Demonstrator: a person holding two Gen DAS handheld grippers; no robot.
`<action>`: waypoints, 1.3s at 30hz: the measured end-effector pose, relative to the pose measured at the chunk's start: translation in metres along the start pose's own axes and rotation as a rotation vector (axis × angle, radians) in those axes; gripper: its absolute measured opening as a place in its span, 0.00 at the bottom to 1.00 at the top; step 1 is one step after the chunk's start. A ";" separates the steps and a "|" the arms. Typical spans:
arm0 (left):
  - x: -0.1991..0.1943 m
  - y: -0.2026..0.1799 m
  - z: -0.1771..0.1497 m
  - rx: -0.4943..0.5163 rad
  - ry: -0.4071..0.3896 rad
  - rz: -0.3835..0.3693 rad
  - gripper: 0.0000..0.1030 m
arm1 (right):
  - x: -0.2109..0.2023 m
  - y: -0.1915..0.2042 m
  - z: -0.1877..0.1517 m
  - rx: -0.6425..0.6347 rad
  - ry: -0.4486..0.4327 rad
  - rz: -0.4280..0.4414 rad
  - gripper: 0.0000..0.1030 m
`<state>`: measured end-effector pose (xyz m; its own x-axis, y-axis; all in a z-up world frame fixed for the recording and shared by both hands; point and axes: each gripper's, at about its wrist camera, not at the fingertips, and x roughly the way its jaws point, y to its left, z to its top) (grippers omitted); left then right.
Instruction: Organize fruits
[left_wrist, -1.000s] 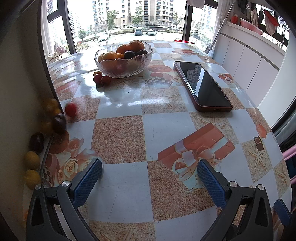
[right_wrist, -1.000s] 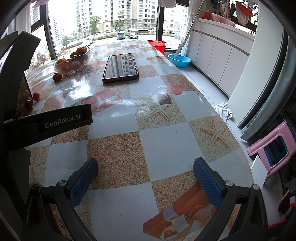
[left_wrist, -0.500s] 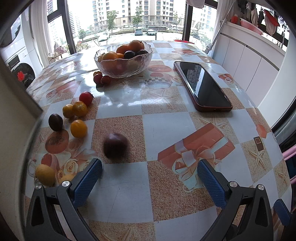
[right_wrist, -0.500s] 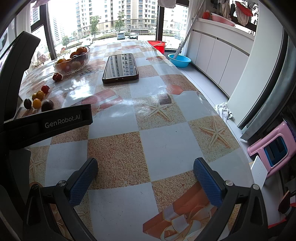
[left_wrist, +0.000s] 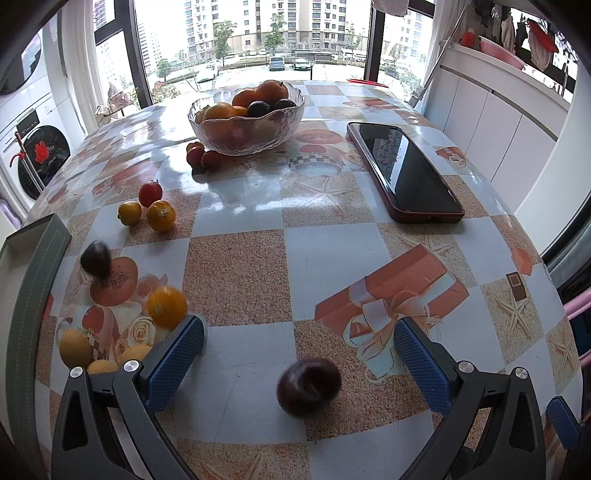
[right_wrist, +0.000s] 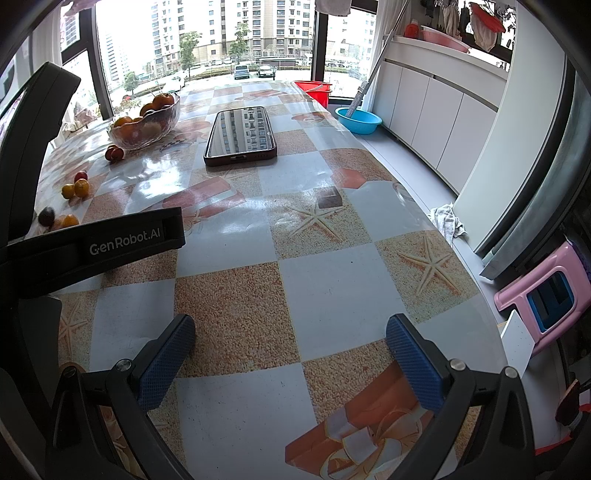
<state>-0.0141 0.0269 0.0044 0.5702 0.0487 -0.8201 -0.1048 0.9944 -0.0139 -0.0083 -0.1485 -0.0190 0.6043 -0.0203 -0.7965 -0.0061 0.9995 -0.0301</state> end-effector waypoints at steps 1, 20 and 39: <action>0.001 -0.004 0.001 0.000 0.000 0.000 1.00 | 0.000 0.000 0.000 0.000 0.000 0.000 1.00; 0.000 -0.003 0.004 0.000 0.000 0.000 1.00 | 0.000 0.001 0.000 0.000 -0.002 -0.001 1.00; -0.008 -0.034 0.008 0.035 -0.040 0.030 1.00 | 0.000 0.000 0.000 0.001 -0.003 0.000 1.00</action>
<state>-0.0082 -0.0063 0.0158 0.5992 0.0811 -0.7965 -0.0937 0.9951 0.0309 -0.0082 -0.1481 -0.0193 0.6066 -0.0204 -0.7947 -0.0055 0.9995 -0.0298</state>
